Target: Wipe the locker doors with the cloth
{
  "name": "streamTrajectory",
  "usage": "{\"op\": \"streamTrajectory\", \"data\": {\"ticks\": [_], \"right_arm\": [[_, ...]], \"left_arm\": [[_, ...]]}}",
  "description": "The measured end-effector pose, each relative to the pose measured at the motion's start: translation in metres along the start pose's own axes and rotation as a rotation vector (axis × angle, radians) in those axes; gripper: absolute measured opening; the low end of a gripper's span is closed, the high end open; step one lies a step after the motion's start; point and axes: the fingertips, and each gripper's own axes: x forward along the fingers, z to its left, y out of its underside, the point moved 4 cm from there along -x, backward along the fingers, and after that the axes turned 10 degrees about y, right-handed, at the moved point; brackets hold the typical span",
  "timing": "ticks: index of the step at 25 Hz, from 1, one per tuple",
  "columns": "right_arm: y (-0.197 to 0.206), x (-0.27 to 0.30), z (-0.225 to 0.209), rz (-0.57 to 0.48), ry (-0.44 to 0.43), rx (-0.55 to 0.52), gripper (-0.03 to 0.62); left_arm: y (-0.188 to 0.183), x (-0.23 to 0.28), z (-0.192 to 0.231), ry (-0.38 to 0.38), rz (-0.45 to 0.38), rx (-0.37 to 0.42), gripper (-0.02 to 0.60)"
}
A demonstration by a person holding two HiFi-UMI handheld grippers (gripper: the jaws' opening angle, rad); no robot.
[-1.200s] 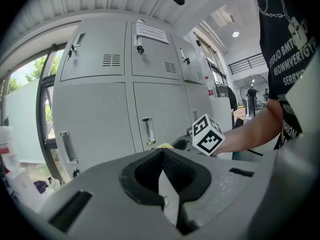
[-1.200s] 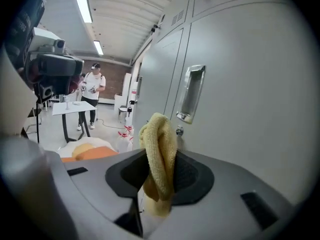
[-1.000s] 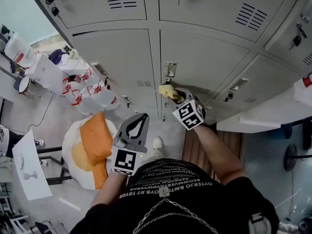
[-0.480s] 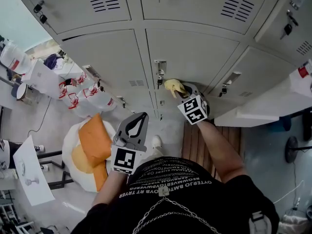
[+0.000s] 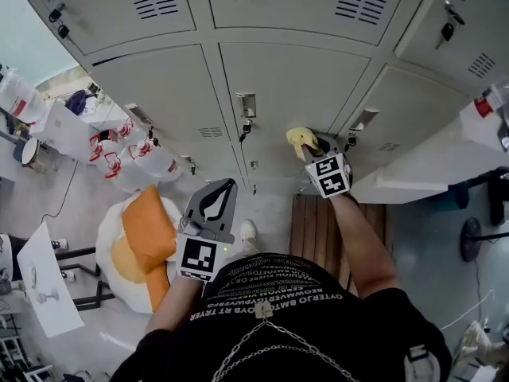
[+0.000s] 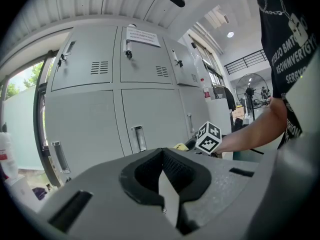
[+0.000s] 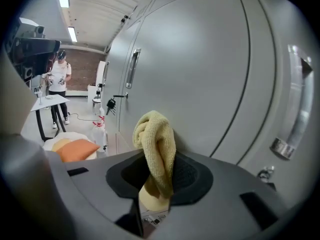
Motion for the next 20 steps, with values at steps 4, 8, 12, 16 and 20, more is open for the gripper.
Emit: {"op": "streamTrajectory", "data": {"ticks": [4, 8, 12, 16, 20], "right_arm": [[0.018, -0.010, -0.019, 0.033, 0.051, 0.007, 0.098], [0.029, -0.026, -0.028, 0.044, 0.073, 0.013, 0.097], [0.017, -0.063, -0.020, -0.035, 0.043, 0.029, 0.097], [-0.003, -0.115, -0.005, -0.135, -0.021, 0.028, 0.097], [-0.030, -0.169, 0.009, -0.224, -0.066, 0.034, 0.097]], "left_arm": [[-0.004, -0.001, -0.008, 0.003, -0.016, -0.011, 0.006], [-0.016, -0.004, -0.015, -0.007, -0.085, -0.027, 0.006], [-0.022, -0.009, -0.027, 0.006, -0.097, -0.027, 0.006], [-0.024, -0.013, -0.040, 0.009, -0.063, 0.021, 0.006], [-0.029, -0.021, -0.048, 0.000, -0.078, 0.020, 0.006]]}}
